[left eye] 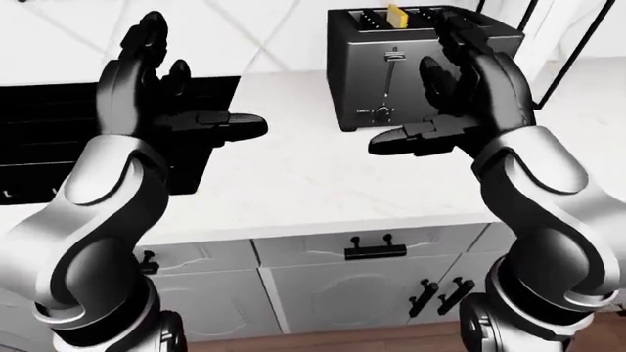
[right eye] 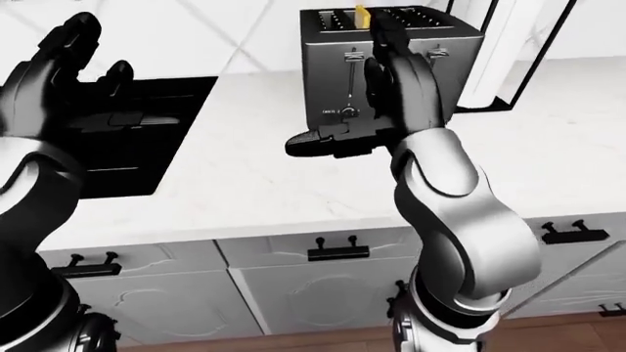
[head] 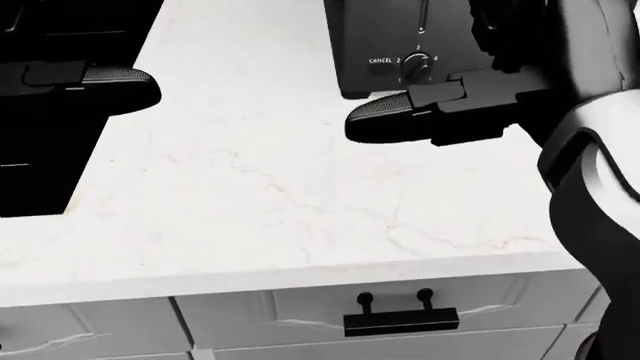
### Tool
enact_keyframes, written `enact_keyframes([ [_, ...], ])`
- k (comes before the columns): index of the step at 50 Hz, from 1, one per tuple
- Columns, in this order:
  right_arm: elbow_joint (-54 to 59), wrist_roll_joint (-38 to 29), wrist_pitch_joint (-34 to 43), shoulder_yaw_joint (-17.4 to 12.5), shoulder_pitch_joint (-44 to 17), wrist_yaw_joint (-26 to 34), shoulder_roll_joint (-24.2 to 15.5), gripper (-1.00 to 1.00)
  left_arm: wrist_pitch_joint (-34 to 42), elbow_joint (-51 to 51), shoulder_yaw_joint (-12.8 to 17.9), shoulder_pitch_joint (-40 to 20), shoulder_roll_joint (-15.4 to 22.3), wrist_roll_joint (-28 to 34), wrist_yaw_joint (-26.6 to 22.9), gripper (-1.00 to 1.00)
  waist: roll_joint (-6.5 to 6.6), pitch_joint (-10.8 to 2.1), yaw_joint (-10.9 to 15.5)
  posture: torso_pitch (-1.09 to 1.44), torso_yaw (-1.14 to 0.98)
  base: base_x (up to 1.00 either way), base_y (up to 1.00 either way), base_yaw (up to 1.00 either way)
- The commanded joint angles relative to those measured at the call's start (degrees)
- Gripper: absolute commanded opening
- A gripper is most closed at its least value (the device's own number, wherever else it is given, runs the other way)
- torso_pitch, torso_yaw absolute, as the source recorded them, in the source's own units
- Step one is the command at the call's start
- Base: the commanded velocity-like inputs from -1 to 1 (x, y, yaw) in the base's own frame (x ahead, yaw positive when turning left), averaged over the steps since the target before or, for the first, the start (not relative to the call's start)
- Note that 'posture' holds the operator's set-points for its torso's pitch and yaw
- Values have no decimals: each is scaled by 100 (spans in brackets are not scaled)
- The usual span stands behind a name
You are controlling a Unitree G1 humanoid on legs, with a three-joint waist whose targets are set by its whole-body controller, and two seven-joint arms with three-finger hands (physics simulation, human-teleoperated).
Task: Push down the lever of the toaster to turn it on.
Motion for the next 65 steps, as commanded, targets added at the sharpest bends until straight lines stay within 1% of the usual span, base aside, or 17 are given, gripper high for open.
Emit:
enact_keyframes([
  [1, -142, -73, -211, -142, -208, -48, -82, 100, -179, -179, 9, -228, 44, -44, -25, 100, 2, -148, -40, 0, 0, 4, 8, 0],
  [5, -130, -74, -228, -128, -198, -50, -75, 100, -186, -164, 3, -230, 47, -49, -23, 100, -206, -120, -30, 0, 0, 4, 8, 0],
  [7, -126, -72, -223, -134, -205, -54, -73, 100, -205, -155, 1, -216, 50, -42, -28, 100, -406, -128, -9, 0, 0, 4, 8, 0],
  [8, -129, -70, -220, -126, -209, -56, -71, 100, -226, -145, 0, -210, 55, -36, -40, 100, -583, -174, 1, 0, 0, 5, 8, 0],
  [10, -113, -75, -256, -126, -184, -45, -77, 100, -220, -144, -5, -215, 51, -36, -33, 100, -483, -138, -31, 0, 0, 5, 7, 0],
  [11, -112, -75, -258, -126, -185, -45, -77, 100, -216, -145, -6, -220, 50, -37, -30, 100, -529, -136, 5, 0, 0, 5, 6, 0],
  [12, -118, -72, -241, -126, -200, -50, -74, 100, -218, -144, -5, -220, 50, -38, -33, 100, -497, -149, -8, 0, 0, 5, 8, 0],
  [14, -117, -72, -233, -122, -206, -56, -70, 100, -241, -133, -7, -205, 53, -29, -44, 100, -428, -163, 3, 0, 0, 5, 8, 0],
  [17, -106, -82, -289, -111, -167, -41, -70, 100, -206, -150, 3, -220, 51, -47, -27, 100, -286, -92, 1, 0, 0, 5, 8, 0],
  [20, -121, -77, -286, -107, -166, -40, -55, 100, -192, -155, 5, -231, 48, -58, -16, 100, -22, -14, -102, 0, 0, 3, 1, 0],
  [21, -125, -71, -275, -114, -179, -42, -50, 100, -215, -147, -2, -216, 50, -48, -24, 100, 171, -108, -139, 0, 0, 0, 0, 0],
  [22, -129, -69, -260, -120, -187, -47, -51, 100, -229, -143, -8, -204, 52, -41, -30, 100, 2, -23, -122, 0, 0, 0, 0, 0],
  [27, -118, -69, -304, -115, -163, -49, -58, 100, -217, -144, -4, -217, 53, -43, -28, 100, -267, -53, -44, 0, 0, 0, 0, 0],
  [39, -128, -85, -417, -111, -118, -37, -59, 100, -290, -142, -54, -159, 25, -14, -58, 100, -229, -124, 5, 0, 0, 0, 0, 0],
  [51, -171, -36, -325, -145, -184, -79, -84, 100, -161, -146, -84, -191, -37, 60, -89, 100, -226, -116, -11, 0, 0, 0, 0, 0],
  [56, -144, -40, -379, -131, -146, -70, -93, 100, -134, -120, -100, -179, -61, 109, -138, 100, -229, -216, -16, -5, 0, 0, 0, 0],
  [65, -129, -46, -388, -116, -148, -66, -92, 100, -146, -91, -106, -173, -71, 182, -202, 100, -239, -487, -16, -14, 0, 0, 0, 0],
])
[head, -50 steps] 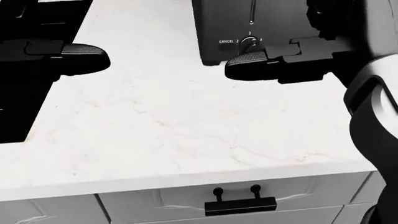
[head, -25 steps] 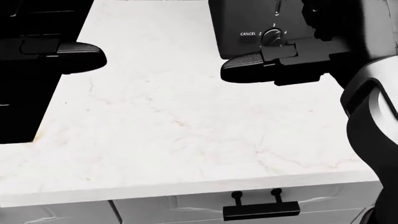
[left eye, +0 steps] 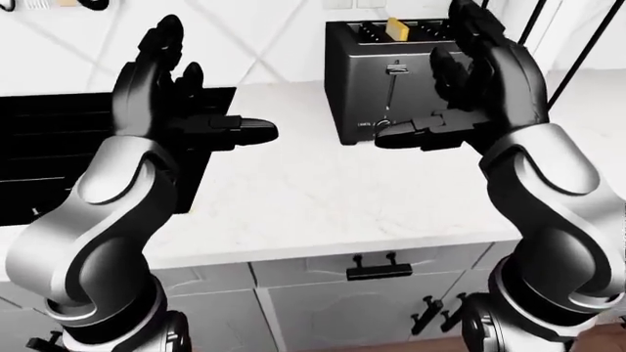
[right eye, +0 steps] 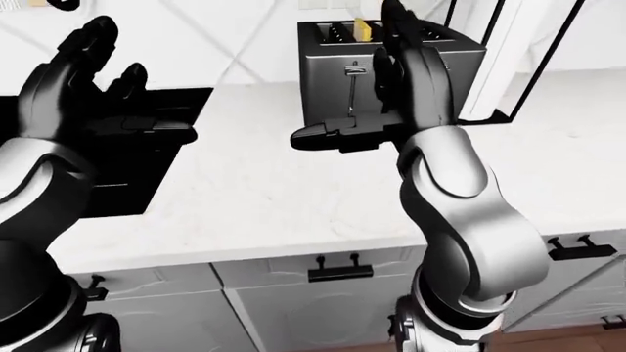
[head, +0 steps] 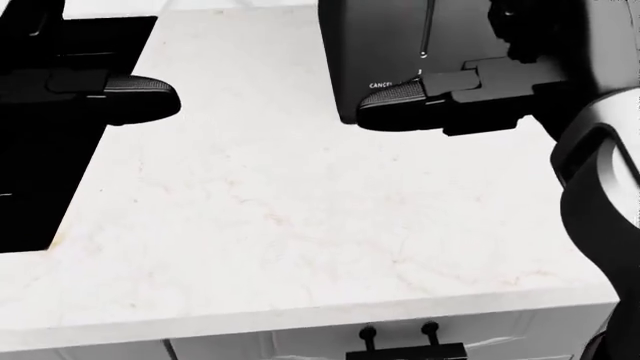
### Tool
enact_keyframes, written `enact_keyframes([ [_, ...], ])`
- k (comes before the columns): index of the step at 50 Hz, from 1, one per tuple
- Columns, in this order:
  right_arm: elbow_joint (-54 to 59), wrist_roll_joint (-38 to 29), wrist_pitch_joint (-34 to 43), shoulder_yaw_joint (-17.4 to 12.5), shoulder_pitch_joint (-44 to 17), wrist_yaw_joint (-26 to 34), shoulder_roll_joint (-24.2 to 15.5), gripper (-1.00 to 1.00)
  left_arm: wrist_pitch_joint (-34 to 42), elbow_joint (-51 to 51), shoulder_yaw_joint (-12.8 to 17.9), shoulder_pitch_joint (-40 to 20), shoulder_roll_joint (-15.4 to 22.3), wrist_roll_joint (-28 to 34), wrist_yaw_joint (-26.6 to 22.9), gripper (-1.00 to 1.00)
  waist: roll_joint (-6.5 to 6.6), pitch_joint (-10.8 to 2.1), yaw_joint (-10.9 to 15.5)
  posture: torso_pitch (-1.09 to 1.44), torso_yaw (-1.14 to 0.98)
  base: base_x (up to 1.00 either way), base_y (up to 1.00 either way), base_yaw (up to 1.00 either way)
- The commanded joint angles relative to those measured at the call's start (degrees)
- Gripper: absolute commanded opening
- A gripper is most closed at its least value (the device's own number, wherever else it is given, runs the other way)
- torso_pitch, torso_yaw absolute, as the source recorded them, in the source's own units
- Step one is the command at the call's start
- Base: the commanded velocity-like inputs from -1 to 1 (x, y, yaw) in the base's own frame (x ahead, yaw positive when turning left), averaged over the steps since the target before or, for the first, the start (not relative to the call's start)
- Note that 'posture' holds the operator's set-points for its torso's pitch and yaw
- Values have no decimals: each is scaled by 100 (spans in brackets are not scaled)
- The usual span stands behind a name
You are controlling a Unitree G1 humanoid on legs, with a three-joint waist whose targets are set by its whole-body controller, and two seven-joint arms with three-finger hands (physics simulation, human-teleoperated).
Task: Push down the lever of the toaster to turn it on.
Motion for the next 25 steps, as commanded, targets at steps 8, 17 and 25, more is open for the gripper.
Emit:
enact_keyframes([
  [8, -81, -45, -181, 2, -143, 4, -15, 100, -180, -93, 77, -151, 40, 80, -23, 100, 2, -406, 13, -22, 0, 0, 0, 0],
  [17, -85, -65, -166, -4, -151, 18, -8, 100, -237, -56, 71, -141, 9, 105, -37, 100, 2, -786, 40, -30, 0, 0, 0, 0],
  [25, -77, -72, -194, -5, -144, 43, -8, 100, -245, -61, 57, -142, 7, 106, -30, 100, -2, -1141, 77, -36, 0, 0, 0, 0],
])
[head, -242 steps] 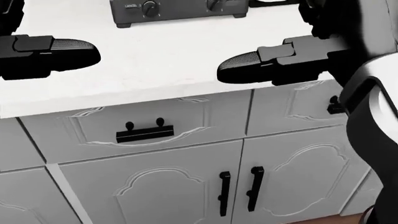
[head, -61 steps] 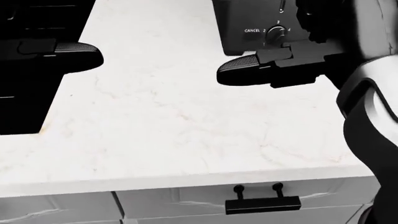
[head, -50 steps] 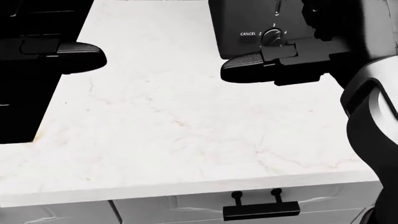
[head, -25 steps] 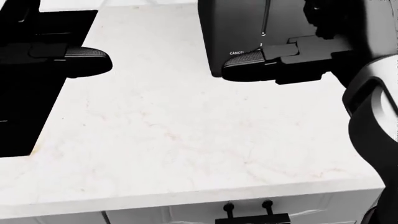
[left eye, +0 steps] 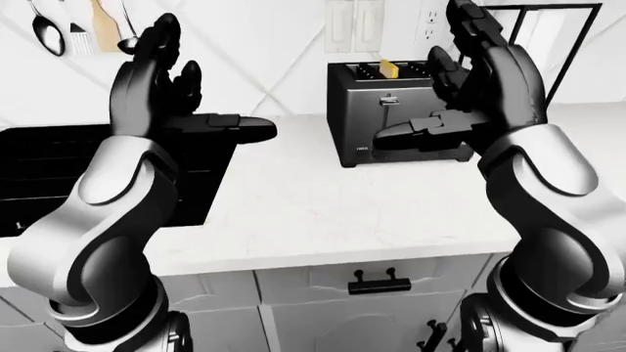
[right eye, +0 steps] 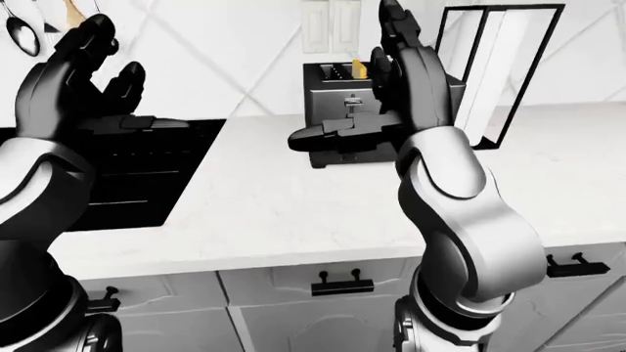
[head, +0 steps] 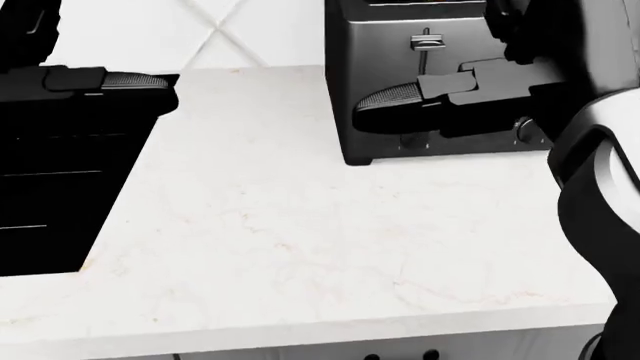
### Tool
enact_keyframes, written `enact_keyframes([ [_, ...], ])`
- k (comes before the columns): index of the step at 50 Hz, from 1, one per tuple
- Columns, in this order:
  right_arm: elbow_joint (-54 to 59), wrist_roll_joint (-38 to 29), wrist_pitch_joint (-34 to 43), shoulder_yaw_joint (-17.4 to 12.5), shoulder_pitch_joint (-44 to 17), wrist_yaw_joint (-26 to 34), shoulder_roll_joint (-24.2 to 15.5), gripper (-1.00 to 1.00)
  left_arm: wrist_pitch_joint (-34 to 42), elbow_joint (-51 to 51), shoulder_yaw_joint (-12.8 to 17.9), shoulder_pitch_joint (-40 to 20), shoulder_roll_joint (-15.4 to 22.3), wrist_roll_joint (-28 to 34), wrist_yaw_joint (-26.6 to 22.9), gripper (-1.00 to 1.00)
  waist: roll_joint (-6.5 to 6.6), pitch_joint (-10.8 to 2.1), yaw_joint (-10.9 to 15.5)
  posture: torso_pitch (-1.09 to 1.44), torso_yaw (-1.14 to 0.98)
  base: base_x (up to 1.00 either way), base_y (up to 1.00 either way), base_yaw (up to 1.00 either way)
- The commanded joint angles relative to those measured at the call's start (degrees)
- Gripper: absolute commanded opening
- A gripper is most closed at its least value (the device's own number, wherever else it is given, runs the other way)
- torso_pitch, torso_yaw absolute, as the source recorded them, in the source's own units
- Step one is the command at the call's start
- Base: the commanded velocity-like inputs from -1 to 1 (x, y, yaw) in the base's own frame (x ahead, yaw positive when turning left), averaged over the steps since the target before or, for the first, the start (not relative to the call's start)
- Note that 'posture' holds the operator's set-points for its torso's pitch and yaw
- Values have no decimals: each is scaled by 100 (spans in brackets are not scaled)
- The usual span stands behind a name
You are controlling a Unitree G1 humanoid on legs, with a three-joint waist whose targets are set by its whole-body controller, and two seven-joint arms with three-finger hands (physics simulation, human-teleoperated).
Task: Push down the lever of the toaster to turn it on.
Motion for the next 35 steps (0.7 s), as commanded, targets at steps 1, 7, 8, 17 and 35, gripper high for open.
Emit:
enact_keyframes([
  [1, -43, -36, -207, -23, -132, 5, -37, 100, -140, -65, 32, -177, 56, 24, 3, 100, 7, -84, 5, -36, 0, 0, 0, 0],
  [7, -39, -63, -224, -5, -114, 23, -29, 100, -170, -88, 44, -158, 41, 17, 10, 100, 1, -299, 33, -41, 0, 0, 0, 0],
  [8, -35, -67, -232, -6, -105, 28, -24, 100, -178, -82, 37, -154, 44, 22, 6, 100, 0, -324, 38, -41, 0, 0, 0, 0],
  [17, 15, -157, -248, 111, -82, 110, 8, 100, -174, -114, 43, -217, 23, 0, 23, 100, -8, -516, 82, -46, 0, 0, 0, 0],
  [35, 1114, -1069, -532, 601, -502, 685, 138, 100, -112, -161, 247, -331, 242, -486, 373, 100, 19, -568, 95, -46, 0, 0, 0, 0],
])
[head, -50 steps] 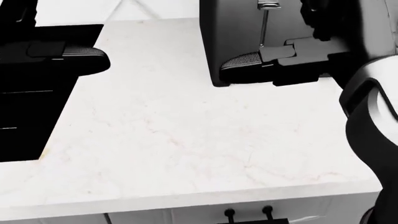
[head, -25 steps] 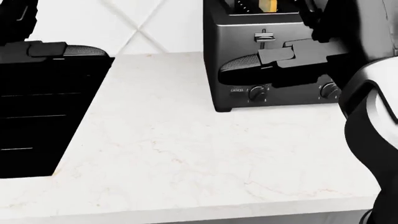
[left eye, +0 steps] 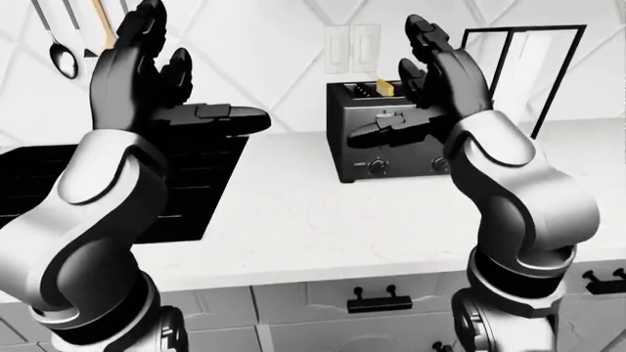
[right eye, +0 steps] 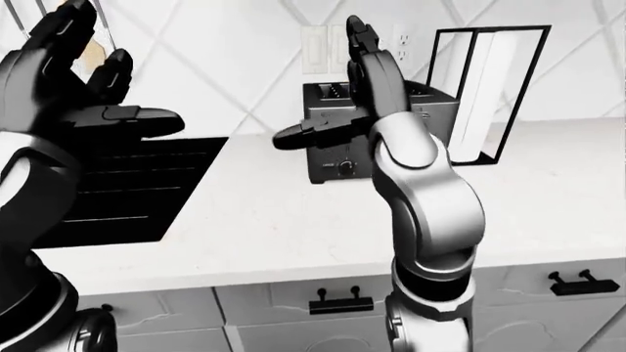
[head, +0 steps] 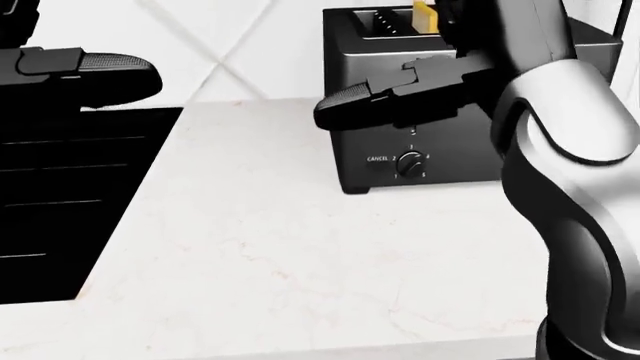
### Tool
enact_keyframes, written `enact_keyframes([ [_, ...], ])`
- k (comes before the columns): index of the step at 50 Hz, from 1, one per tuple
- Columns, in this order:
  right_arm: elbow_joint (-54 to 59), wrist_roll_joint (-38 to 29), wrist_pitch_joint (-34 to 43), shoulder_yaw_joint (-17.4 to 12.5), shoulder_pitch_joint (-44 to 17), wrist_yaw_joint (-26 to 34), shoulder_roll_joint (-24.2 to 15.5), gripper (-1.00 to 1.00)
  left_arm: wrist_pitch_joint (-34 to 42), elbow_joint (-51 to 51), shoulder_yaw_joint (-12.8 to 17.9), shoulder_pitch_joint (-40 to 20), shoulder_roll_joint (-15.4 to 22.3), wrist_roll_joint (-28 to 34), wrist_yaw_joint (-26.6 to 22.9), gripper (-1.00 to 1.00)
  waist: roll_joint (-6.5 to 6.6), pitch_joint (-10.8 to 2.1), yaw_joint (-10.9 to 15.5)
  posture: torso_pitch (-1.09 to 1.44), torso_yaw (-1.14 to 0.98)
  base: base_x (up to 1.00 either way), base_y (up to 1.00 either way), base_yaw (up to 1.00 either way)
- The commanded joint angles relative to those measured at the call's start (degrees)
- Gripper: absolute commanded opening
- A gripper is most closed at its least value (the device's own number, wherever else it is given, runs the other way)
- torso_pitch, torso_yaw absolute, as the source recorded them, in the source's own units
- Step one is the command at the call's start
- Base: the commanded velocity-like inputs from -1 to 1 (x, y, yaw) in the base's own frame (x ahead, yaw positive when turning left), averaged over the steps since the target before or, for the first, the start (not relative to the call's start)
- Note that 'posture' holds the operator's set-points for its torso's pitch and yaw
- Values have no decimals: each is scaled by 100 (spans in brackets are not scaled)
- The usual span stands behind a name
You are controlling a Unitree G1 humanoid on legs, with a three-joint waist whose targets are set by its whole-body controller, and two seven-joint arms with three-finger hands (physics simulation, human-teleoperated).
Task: Push down the lever of the toaster to turn it on.
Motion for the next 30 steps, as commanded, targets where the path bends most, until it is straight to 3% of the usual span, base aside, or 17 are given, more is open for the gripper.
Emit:
enact_keyframes([
  [1, -72, -240, -67, -44, -252, 153, -30, 100, -186, -52, 69, -157, 80, -45, 59, 100, 9, -53, 2, -46, 0, 0, 0, 0],
  [8, 330, -548, -308, -62, -245, 418, 155, 100, -227, -47, 46, -138, 136, -147, 139, 100, 13, -57, 2, -46, 0, 0, 0, 0],
  [19, 445, -448, -157, -262, -150, 395, 243, 100, -221, -53, 61, -153, 224, -273, 233, 100, 26, -49, 4, -46, 0, 0, 0, 0],
  [30, 484, -617, -262, -2, 209, 483, 309, 100, -218, -50, 72, -149, 276, -327, 278, 100, 35, -53, -7, -46, 0, 0, 0, 0],
])
